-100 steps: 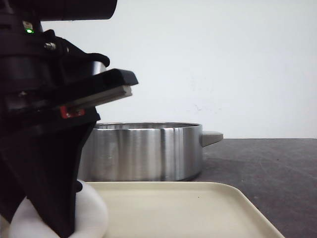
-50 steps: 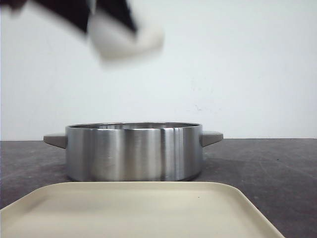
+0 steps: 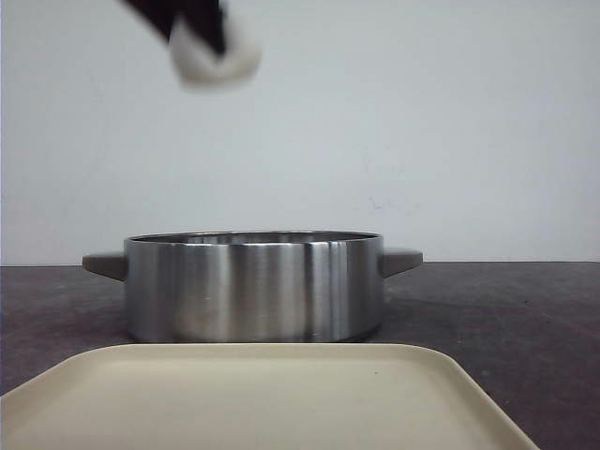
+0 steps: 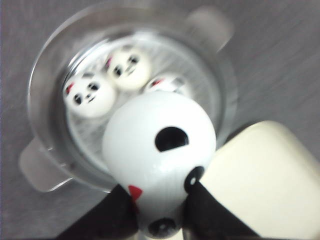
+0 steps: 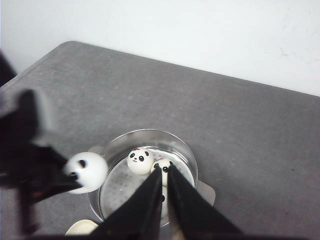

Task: Steam buns
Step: 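Carry the bun with the left gripper into the pot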

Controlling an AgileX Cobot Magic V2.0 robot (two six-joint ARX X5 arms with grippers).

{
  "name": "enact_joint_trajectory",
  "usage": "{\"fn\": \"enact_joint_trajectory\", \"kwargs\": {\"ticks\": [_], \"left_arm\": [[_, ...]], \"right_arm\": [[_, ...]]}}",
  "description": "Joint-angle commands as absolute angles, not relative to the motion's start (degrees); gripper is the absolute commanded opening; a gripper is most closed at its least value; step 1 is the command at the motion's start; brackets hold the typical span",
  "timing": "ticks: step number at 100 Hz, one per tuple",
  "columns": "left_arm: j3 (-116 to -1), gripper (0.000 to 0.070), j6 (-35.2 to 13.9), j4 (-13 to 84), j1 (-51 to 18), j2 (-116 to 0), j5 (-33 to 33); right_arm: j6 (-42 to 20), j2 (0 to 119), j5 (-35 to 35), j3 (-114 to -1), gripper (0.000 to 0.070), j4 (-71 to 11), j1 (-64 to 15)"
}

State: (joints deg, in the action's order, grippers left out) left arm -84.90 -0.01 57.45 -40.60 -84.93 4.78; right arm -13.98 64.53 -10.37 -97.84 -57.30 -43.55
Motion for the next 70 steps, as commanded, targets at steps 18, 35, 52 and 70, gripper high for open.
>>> {"fn": "enact_joint_trajectory", "kwargs": {"ticks": [18, 35, 52, 70], "left_arm": [[-85.82, 0.0000, 8.95, 54.70, -36.51, -94.21, 5.17], [-85.82, 0.0000, 8.93, 52.16, -34.63, -98.70, 4.27], [-85.82, 0.0000, 8.99, 50.33, -34.30, -101.78, 3.33], [-85.82, 0.0000, 8.95, 49.91, -34.41, -104.40, 2.79]], "right_arm": [[-14.13, 65.08, -10.57, -98.70, 0.0009, -57.49, -44.16], [-14.26, 65.08, -10.57, -98.70, 0.0009, -58.41, -44.16], [-14.39, 65.08, -10.59, -98.67, 0.0009, -59.55, -44.16], [-14.59, 65.08, -10.59, -98.67, 0.0009, -59.68, -44.16]]}}
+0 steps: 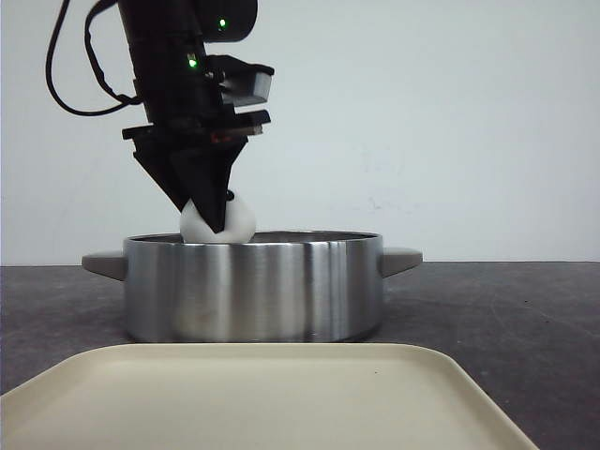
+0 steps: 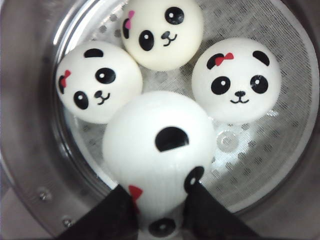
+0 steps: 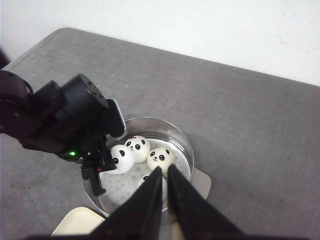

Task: Steam buns
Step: 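Carry the bun with the left gripper into the pot, then open the left gripper and lift it out of the pot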

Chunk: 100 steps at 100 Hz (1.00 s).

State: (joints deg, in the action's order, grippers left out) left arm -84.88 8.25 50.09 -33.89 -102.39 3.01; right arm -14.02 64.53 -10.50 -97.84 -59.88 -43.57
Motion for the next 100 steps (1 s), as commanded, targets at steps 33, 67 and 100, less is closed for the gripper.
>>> {"fn": "enact_joint_trajectory", "kwargs": {"ticks": [33, 67, 100], "left_arm": [[-85.82, 0.0006, 8.05, 49.67, -34.48, -108.62, 3.20], [-85.82, 0.0361, 6.55, 50.11, -34.41, -108.86, 3.27], [-85.82, 0.0531, 6.52, 51.46, -34.41, -108.86, 3.25]], "right_arm": [[-15.44, 65.08, -10.57, -98.67, 0.0009, -60.12, -44.18], [-16.12, 65.08, -10.55, -98.67, 0.0009, -61.67, -44.18], [-16.10, 65.08, -10.55, -98.67, 0.0009, -61.80, -44.18]]}}
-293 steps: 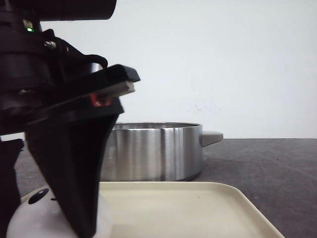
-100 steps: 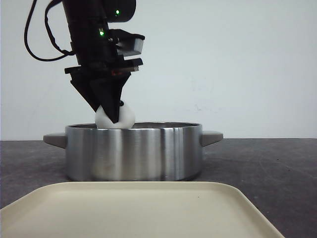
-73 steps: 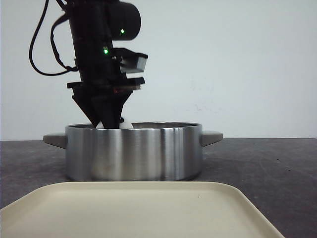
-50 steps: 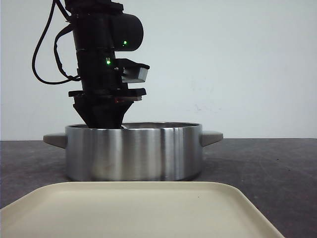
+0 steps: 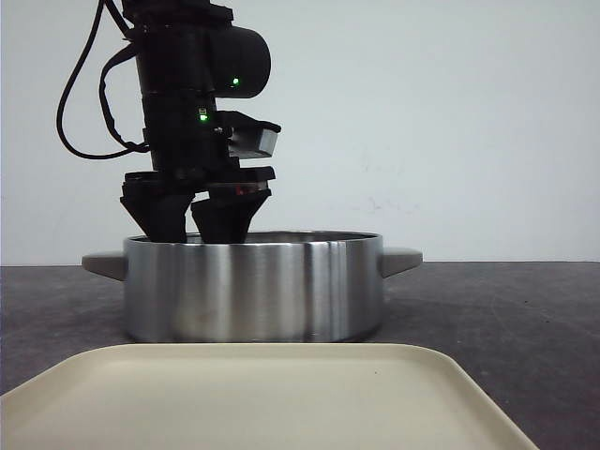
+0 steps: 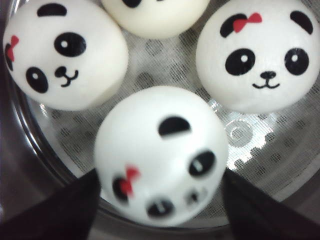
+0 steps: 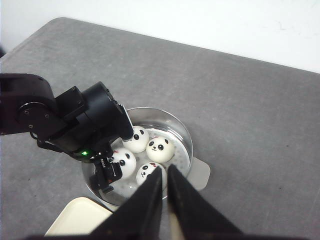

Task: Steam buns

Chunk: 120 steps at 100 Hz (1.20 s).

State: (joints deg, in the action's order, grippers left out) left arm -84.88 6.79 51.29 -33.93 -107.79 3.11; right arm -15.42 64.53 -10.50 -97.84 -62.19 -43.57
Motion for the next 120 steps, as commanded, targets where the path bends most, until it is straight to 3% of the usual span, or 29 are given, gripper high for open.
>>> {"fn": "enact_joint_trajectory", "kwargs": {"ticks": [1, 6, 20, 28, 36, 47, 53, 71, 92, 105, 120], "left_arm": [[-85.82, 0.0531, 6.50, 51.48, -34.41, -108.86, 3.27], [-85.82, 0.0537, 6.37, 51.64, -34.41, -108.86, 3.25], [-85.91, 0.0635, 6.35, 51.86, -34.41, -108.79, 3.75], [-86.13, 0.0637, 5.34, 52.25, -34.44, -107.83, 4.12], [-86.19, 0.0636, 1.45, 51.11, -34.44, -105.08, 3.86], [-86.08, 0.0620, -7.55, 46.41, -34.41, -97.93, 2.81], [-86.02, 0.0525, -9.82, 43.18, -34.92, -92.68, 2.83], [-85.21, 0.0000, -10.33, 40.18, -39.09, -77.25, 8.62], [-75.83, 0.0000, -14.48, 39.33, -41.45, -55.55, 17.28], [-67.29, 0.0000, -14.50, 40.05, -41.36, -43.94, 20.64], [-62.70, 0.0000, -14.59, 42.24, -41.32, -36.64, 22.83]], "right_arm": [[-16.10, 65.08, -10.55, -98.67, 0.0009, -61.80, -44.18], [-16.10, 65.08, -10.55, -98.67, 0.0009, -61.80, -44.18], [-16.08, 65.08, -10.57, -98.67, 0.0009, -61.82, -44.18], [-15.99, 65.08, -10.59, -98.67, 0.0009, -61.80, -44.18], [-15.64, 65.10, -11.44, -98.63, 0.0009, -61.39, -44.18], [-12.99, 65.08, -12.56, -97.54, 0.0009, -57.82, -44.18], [-10.85, 64.93, -12.47, -96.29, 0.0009, -54.54, -44.18], [-5.69, 64.58, -12.01, -89.03, 0.0009, -42.33, -44.71], [-3.62, 61.63, -11.88, -72.88, 0.0009, -19.70, -46.39], [-3.66, 60.53, -13.26, -64.27, 0.0009, -3.62, -47.86], [-3.62, 60.64, -14.94, -61.95, 0.0009, 1.63, -47.88]]}}
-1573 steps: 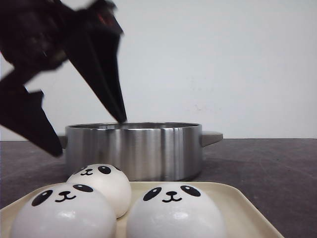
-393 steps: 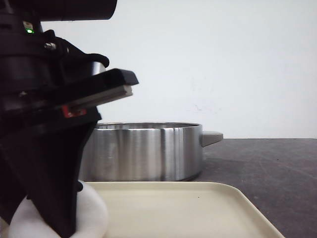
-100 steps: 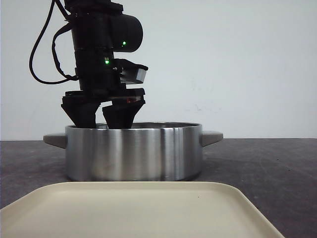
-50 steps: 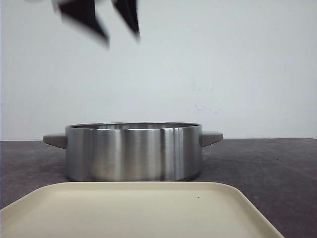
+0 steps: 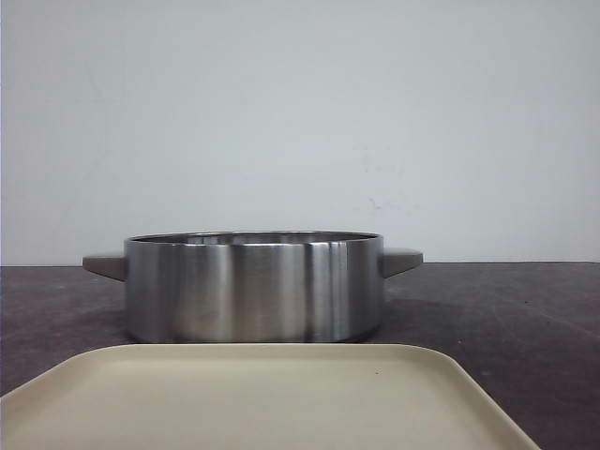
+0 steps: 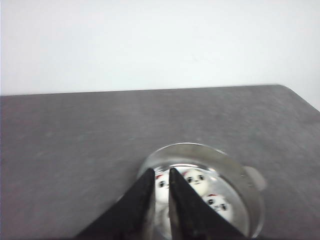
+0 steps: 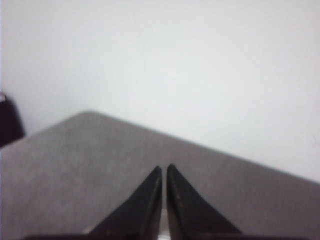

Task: Steam buns

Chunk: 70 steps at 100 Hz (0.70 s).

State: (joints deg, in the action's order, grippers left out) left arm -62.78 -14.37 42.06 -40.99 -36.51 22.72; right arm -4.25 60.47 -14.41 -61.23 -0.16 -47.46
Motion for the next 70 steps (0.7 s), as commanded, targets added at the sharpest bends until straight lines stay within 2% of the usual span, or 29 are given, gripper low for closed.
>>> {"fn": "enact_joint_trajectory", "kwargs": {"ticks": [1, 70], "left_arm": [[-62.70, 0.0000, -14.63, 42.52, -41.32, -36.47, 22.85], [-62.72, 0.0000, -14.61, 44.84, -41.32, -35.86, 22.85]], "right_arm": [[-3.62, 60.64, -14.94, -61.95, 0.0009, 1.65, -47.88], [-3.66, 60.60, -15.05, -61.98, 0.0009, 1.65, -47.81]]}}
